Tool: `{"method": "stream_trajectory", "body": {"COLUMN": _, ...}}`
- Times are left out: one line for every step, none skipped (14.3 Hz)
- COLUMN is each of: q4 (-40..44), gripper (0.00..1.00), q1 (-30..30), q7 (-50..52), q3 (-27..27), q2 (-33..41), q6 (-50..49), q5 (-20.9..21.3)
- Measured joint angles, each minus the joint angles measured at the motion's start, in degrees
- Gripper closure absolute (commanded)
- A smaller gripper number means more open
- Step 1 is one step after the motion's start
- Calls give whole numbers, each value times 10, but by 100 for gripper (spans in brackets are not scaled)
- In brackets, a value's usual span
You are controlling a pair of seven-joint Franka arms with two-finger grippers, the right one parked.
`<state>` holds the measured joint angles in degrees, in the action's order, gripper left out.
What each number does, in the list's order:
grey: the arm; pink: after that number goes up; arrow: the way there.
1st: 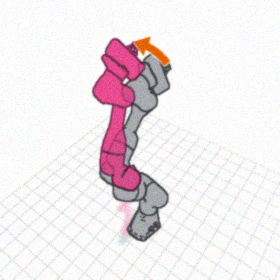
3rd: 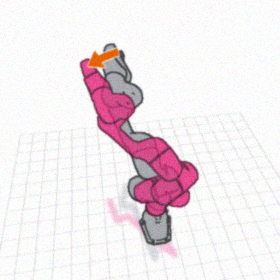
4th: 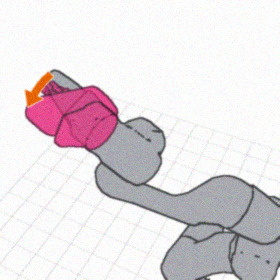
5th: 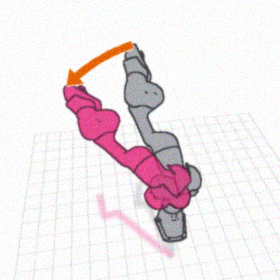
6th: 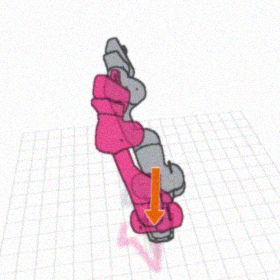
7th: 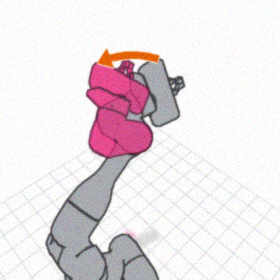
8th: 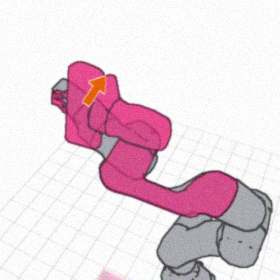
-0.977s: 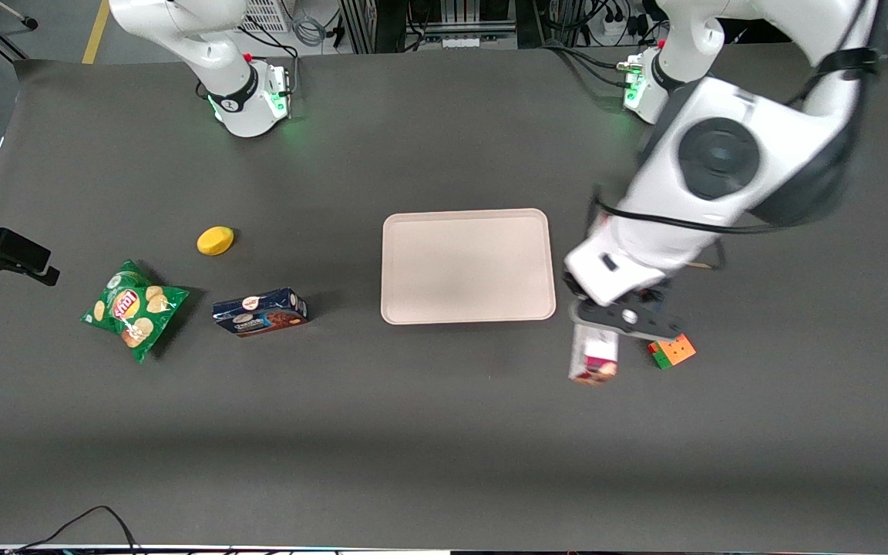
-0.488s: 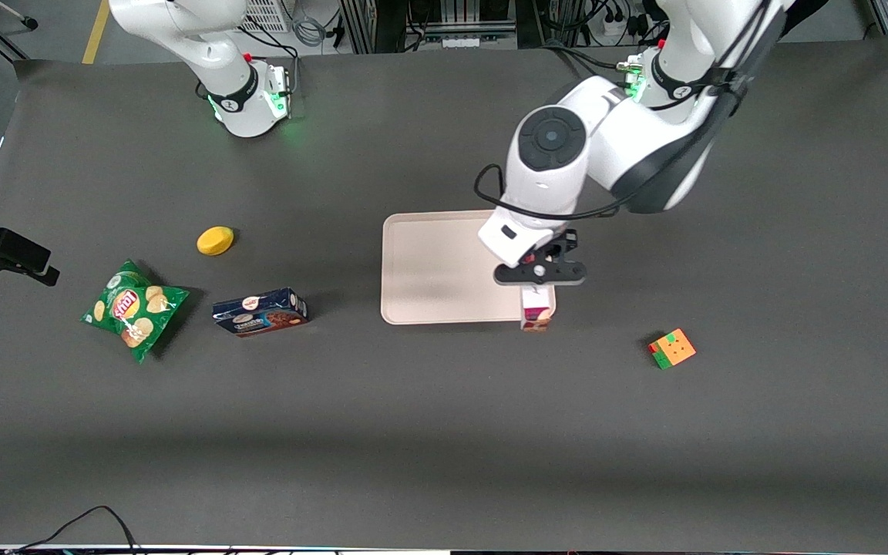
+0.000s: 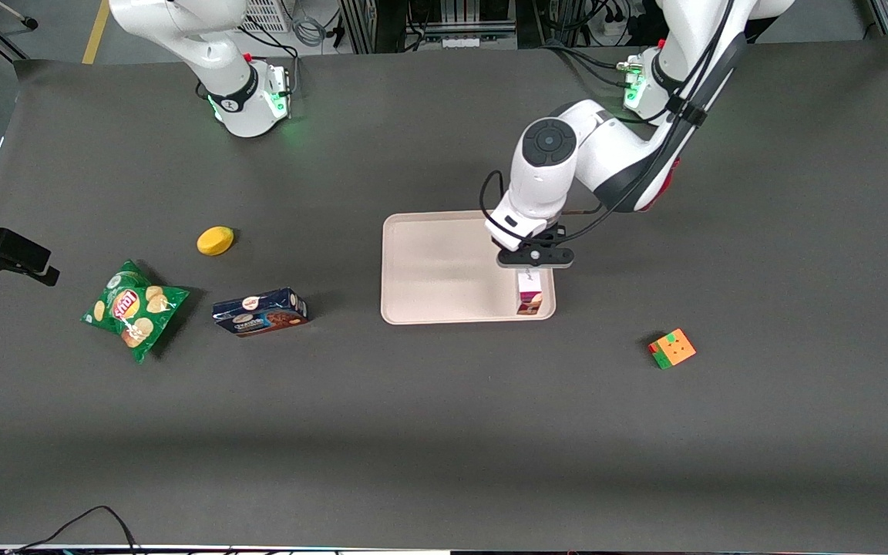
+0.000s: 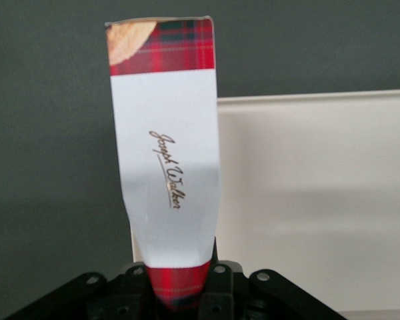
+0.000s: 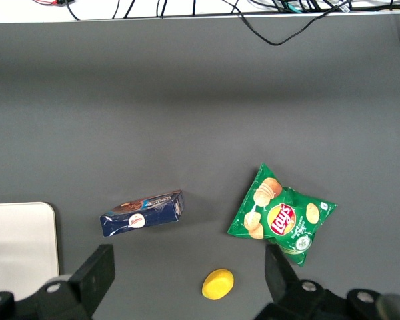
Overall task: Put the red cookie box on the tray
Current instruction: 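Lower the cookie box upright onto the tray's rim area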
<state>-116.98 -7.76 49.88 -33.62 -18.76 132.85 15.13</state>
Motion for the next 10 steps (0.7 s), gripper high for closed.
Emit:
{"method": "stream_trajectory", "body": {"q4": -22, "gripper": 74, "q1": 3, "q7": 0, "q3": 3, "q2": 1, "q6": 18, "q5": 9}}
{"method": "stream_trajectory", "body": {"q4": -42, "gripper": 74, "q1": 6, "q7": 0, "q3": 7, "q2": 2, "q6": 38, "q5": 19}}
{"method": "stream_trajectory", "body": {"q4": -60, "gripper": 74, "q1": 9, "q7": 1, "q3": 11, "q2": 2, "q6": 63, "q5": 24}}
{"method": "stream_trajectory", "body": {"q4": -77, "gripper": 74, "q1": 11, "q7": 5, "q3": 17, "q2": 2, "q6": 87, "q5": 24}}
{"method": "stream_trajectory", "body": {"q4": -90, "gripper": 74, "q1": 14, "q7": 18, "q3": 23, "q2": 1, "q6": 105, "q5": 24}}
{"method": "stream_trajectory", "body": {"q4": -99, "gripper": 74, "q1": 15, "q7": 39, "q3": 26, "q2": 1, "q6": 114, "q5": 24}}
{"method": "stream_trajectory", "body": {"q4": -103, "gripper": 74, "q1": 15, "q7": 59, "q3": 26, "q2": -1, "q6": 119, "q5": 24}}
{"method": "stream_trajectory", "body": {"q4": -105, "gripper": 74, "q1": 15, "q7": 72, "q3": 25, "q2": -1, "q6": 120, "q5": 24}}
{"method": "stream_trajectory", "body": {"q4": -106, "gripper": 74, "q1": 14, "q7": 81, "q3": 24, "q2": -1, "q6": 120, "q5": 24}}
{"method": "stream_trajectory", "body": {"q4": -107, "gripper": 74, "q1": 14, "q7": 88, "q3": 23, "q2": -2, "q6": 120, "q5": 24}}
